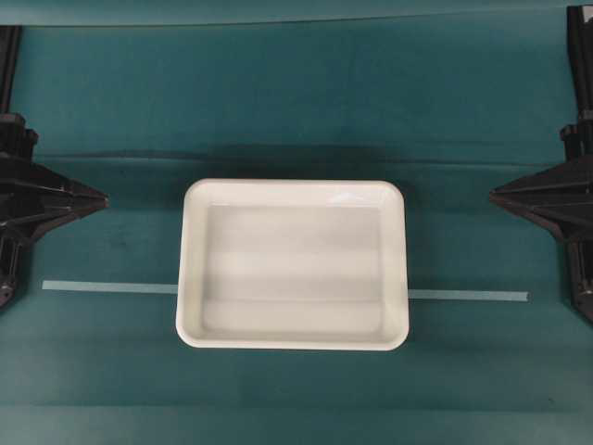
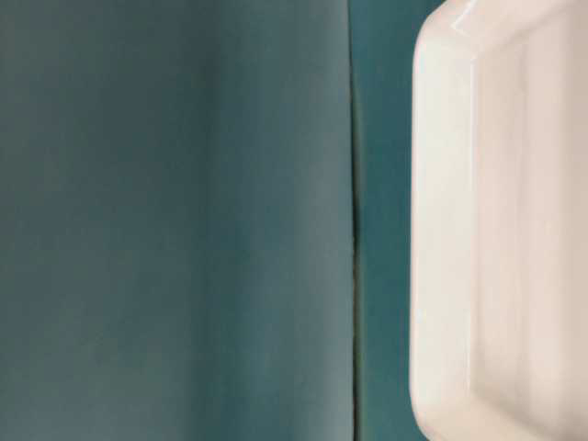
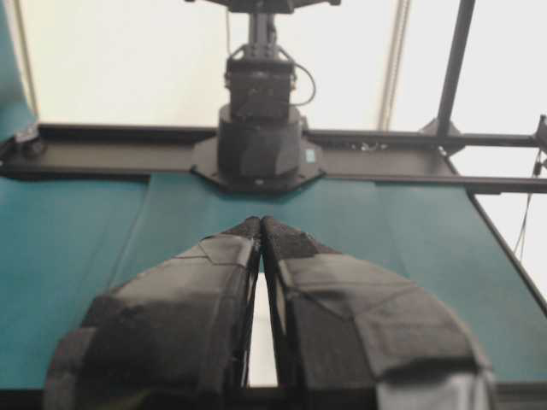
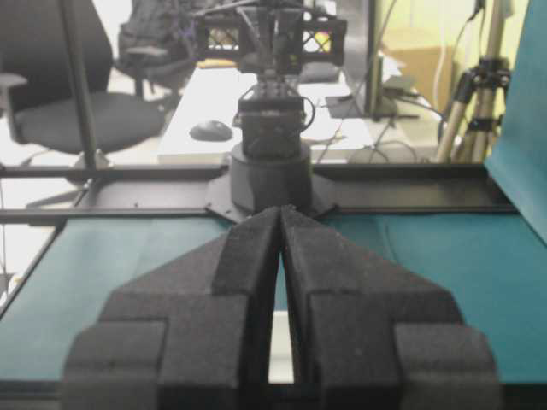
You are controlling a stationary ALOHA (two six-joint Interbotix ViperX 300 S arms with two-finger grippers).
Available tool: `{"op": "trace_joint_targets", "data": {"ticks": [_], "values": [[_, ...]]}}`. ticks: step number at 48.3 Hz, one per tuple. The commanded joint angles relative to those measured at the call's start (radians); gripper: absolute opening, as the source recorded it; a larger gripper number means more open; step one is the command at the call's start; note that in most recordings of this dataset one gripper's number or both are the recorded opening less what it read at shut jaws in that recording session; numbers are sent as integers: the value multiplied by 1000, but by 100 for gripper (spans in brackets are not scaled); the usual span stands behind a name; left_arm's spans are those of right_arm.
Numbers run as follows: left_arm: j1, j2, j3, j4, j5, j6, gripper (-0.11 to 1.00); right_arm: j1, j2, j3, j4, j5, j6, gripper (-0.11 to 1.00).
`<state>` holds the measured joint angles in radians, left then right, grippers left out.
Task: Lift the white case with both hands.
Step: 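Move both grippers from rest toward the left and right tray rims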
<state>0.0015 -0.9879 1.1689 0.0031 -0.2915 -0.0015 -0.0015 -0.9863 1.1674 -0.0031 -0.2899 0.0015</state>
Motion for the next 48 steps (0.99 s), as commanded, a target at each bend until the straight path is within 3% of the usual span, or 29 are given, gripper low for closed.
{"op": "trace_joint_targets", "data": {"ticks": [1, 4, 7, 10, 18, 21, 26, 35, 42, 48], "values": [[-54, 20, -35, 8, 20, -75, 14, 15, 11, -12, 12, -8, 21, 9], [-66, 21, -49, 9, 38, -144, 10, 37, 21, -35, 87, -6, 49, 10], [-71, 21, -60, 12, 51, -216, 1, 37, 34, -49, 164, 8, 104, 1], [-71, 26, -75, 14, 60, -273, -3, 38, 43, -61, 225, 44, 166, 0], [-89, 57, -140, 14, 97, -414, -3, 37, 77, -83, 328, 149, 327, 0], [-89, 69, -153, 14, 98, -500, -3, 37, 89, -91, 368, 164, 405, 0], [-91, 92, -152, 15, 101, -690, -3, 37, 104, -89, 397, 179, 522, 0], [-91, 156, -120, 14, 144, -1002, -3, 37, 132, -87, 397, 224, 690, 0], [-91, 202, -101, 15, 155, -1134, -3, 35, 172, -72, 397, 273, 793, 0], [-91, 221, -86, 14, 155, -1172, -3, 34, 218, -57, 397, 279, 865, 0]]}}
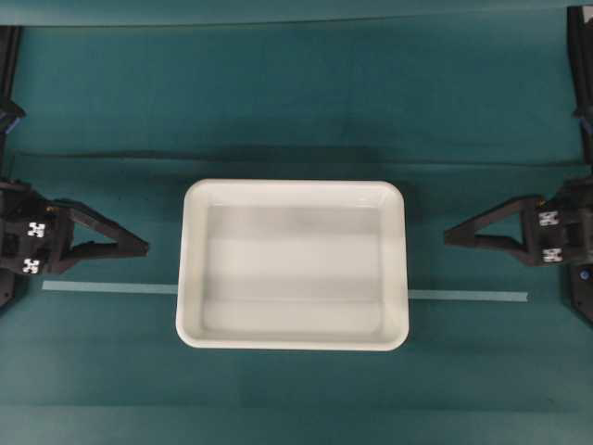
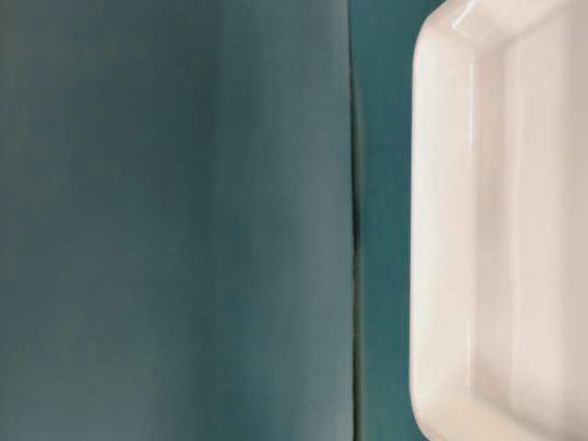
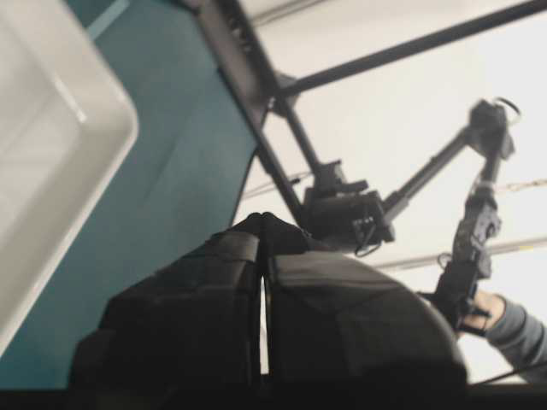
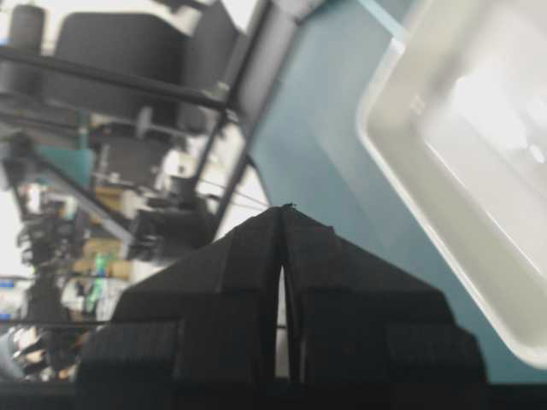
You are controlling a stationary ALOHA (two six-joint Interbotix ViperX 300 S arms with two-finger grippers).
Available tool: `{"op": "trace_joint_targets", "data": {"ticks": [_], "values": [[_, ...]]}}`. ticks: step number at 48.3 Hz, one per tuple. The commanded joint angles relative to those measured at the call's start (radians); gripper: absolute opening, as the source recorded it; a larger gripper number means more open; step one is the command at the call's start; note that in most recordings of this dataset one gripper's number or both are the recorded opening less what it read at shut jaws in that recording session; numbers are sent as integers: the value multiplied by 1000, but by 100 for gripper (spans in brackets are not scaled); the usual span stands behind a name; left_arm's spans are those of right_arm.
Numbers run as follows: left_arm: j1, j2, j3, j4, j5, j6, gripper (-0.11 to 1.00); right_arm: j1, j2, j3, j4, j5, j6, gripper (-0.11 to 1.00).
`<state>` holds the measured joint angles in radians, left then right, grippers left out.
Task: Lift the white case with both hands.
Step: 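Move both grippers from rest toward the left and right tray rims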
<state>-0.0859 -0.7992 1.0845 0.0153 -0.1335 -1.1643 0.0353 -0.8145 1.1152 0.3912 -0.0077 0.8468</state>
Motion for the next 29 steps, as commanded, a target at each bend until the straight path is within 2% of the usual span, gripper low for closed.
{"op": "trace_joint_targets", "data": {"ticks": [1, 8, 19, 25, 29], "values": [[-3, 34, 2, 3, -3, -9, -3, -6, 57, -2, 3, -3, 34, 0], [-3, 40, 18, 3, -2, -11, -3, -8, 120, 8, 3, -5, 107, 0], [-3, 41, 55, 3, 38, -11, -3, -8, 172, 14, 9, -37, 138, 0], [-3, 44, 63, 2, 83, -11, -3, -11, 181, 21, 18, -55, 138, 9], [-2, 46, 67, 3, 91, -11, 1, -12, 184, 29, 29, -57, 140, 23]]}}
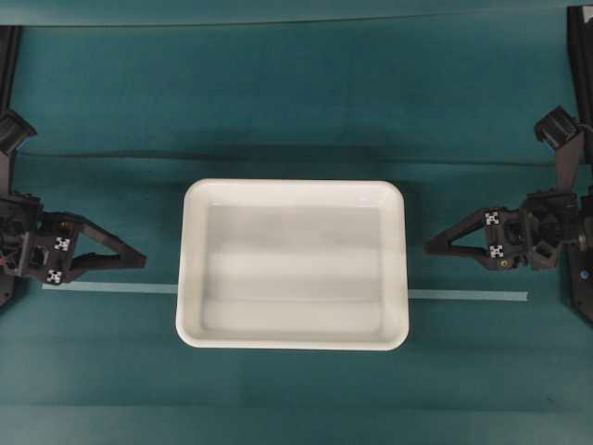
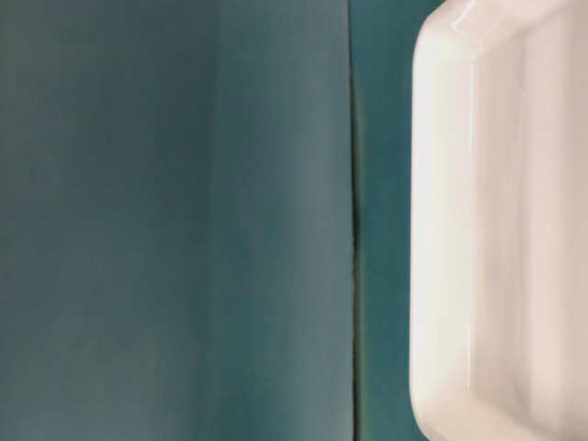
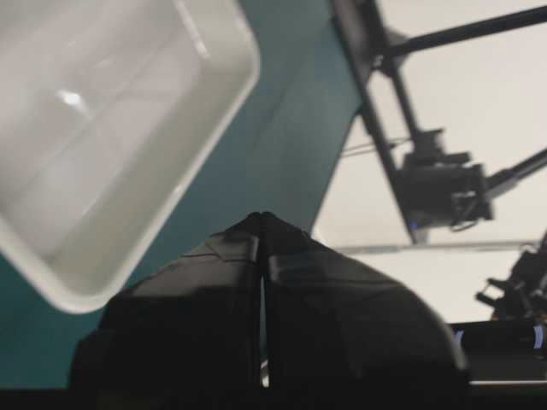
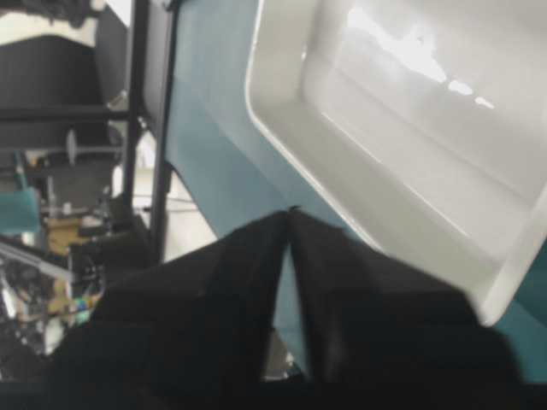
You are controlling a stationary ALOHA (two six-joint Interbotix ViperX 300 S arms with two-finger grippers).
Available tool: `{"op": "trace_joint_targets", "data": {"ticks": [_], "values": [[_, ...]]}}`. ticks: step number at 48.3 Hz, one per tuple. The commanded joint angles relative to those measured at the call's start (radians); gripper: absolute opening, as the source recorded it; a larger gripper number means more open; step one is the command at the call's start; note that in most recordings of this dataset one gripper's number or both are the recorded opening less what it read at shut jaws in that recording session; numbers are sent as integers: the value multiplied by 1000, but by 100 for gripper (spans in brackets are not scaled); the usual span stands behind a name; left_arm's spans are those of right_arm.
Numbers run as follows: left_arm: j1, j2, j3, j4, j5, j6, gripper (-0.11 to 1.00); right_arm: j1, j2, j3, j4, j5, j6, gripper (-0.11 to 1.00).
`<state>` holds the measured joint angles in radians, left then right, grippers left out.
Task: Lift the white case with both hands.
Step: 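Move both grippers from rest toward the left and right tray rims, then close both grippers on the left and right rims of the white tray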
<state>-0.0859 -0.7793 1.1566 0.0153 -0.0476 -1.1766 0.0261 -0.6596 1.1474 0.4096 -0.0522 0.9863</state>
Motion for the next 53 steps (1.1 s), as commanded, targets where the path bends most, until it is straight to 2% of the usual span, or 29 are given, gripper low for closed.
{"op": "trace_joint_targets", "data": {"ticks": [1, 6, 10, 13, 17, 21, 27, 36, 43, 48, 53], "values": [[0, 26, -2, 3, 3, 2, 3, -5, 31, 0, 14, -12, 0, 28], [9, 26, 6, 3, 3, 2, 19, -6, 38, 9, 26, -28, -2, 55], [15, 26, 15, 2, 5, 2, 41, -6, 48, 14, 26, -48, -5, 76], [29, 28, 21, 3, 3, 0, 62, -6, 57, 17, 25, -63, -6, 88], [46, 32, 32, 2, -2, -12, 84, -6, 74, 25, 25, -84, -6, 93], [51, 40, 60, 2, -11, -44, 98, -6, 95, 26, 25, -89, -6, 91], [49, 75, 110, 3, -54, -87, 96, -2, 135, 29, 28, -94, -5, 91], [81, 160, 169, 2, -224, -86, 95, 6, 187, 71, 31, -198, -3, 91], [100, 267, 196, 3, -354, -75, 95, 18, 232, 123, 71, -308, -2, 91], [101, 342, 199, 2, -414, -60, 95, 43, 278, 149, 106, -376, -2, 91], [103, 413, 190, 3, -466, -58, 95, 69, 330, 153, 120, -422, -2, 91]]}}
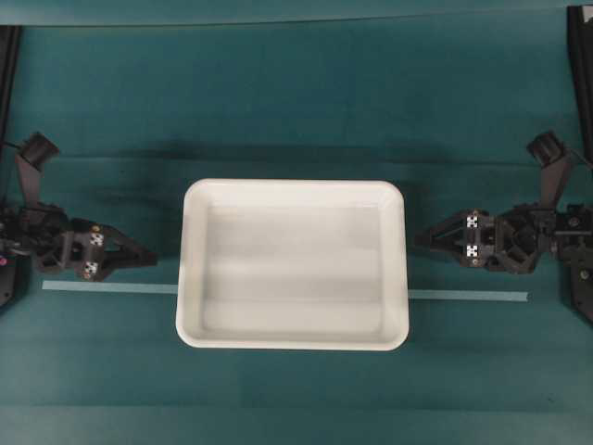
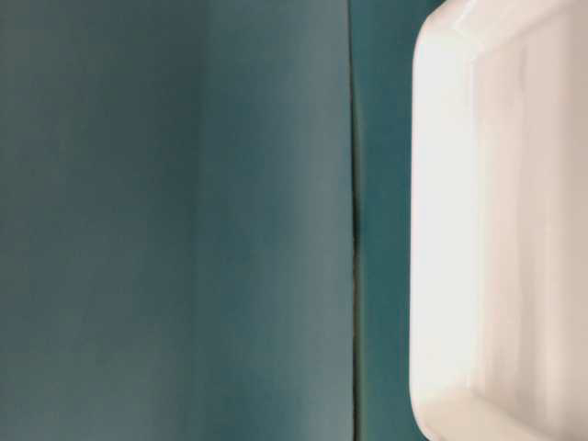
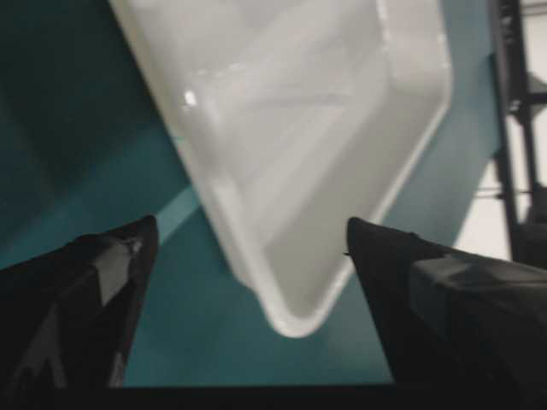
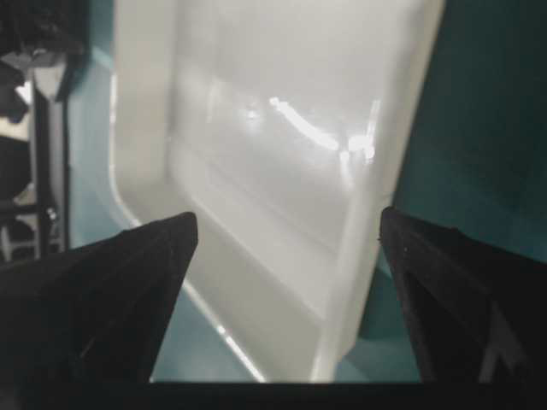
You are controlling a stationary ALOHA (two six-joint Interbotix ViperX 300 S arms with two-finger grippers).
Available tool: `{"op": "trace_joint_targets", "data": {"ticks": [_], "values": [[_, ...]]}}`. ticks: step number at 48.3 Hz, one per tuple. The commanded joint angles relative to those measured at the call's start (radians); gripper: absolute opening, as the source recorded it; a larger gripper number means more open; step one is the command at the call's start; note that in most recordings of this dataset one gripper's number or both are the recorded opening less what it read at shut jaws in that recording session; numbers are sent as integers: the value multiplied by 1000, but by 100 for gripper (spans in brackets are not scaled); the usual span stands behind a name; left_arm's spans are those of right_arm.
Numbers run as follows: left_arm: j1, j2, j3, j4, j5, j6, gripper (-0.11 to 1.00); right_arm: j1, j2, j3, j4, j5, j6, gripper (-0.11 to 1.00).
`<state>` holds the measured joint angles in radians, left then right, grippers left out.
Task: Lift the white case with both hands.
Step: 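Close both grippers on the left and right rims of the white tray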
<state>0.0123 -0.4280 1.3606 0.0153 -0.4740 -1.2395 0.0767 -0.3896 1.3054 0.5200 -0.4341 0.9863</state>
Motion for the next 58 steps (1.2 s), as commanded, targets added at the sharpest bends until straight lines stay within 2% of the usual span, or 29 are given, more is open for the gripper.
{"op": "trace_joint_targets", "data": {"ticks": [1, 7, 20, 30, 41, 51, 58], "values": [[5, 78, -18, 3, -55, 5, 95, 25, 71, -5, 11, -51, -2, 91], [3, 132, -37, 2, -107, 5, 95, 57, 141, -14, 17, -106, 14, 91], [5, 255, -80, 3, -123, 6, 95, 91, 233, -5, 18, -192, 109, 91], [12, 314, -115, 3, -152, 8, 95, 89, 287, -21, 17, -229, 117, 91], [18, 354, -152, 3, -167, 20, 95, 81, 331, -58, 18, -232, 121, 91], [17, 357, -153, 2, -172, 20, 94, 46, 342, -69, 18, -215, 190, 91], [17, 357, -152, 3, -170, 21, 94, 41, 347, -81, 15, -172, 190, 91]]}}
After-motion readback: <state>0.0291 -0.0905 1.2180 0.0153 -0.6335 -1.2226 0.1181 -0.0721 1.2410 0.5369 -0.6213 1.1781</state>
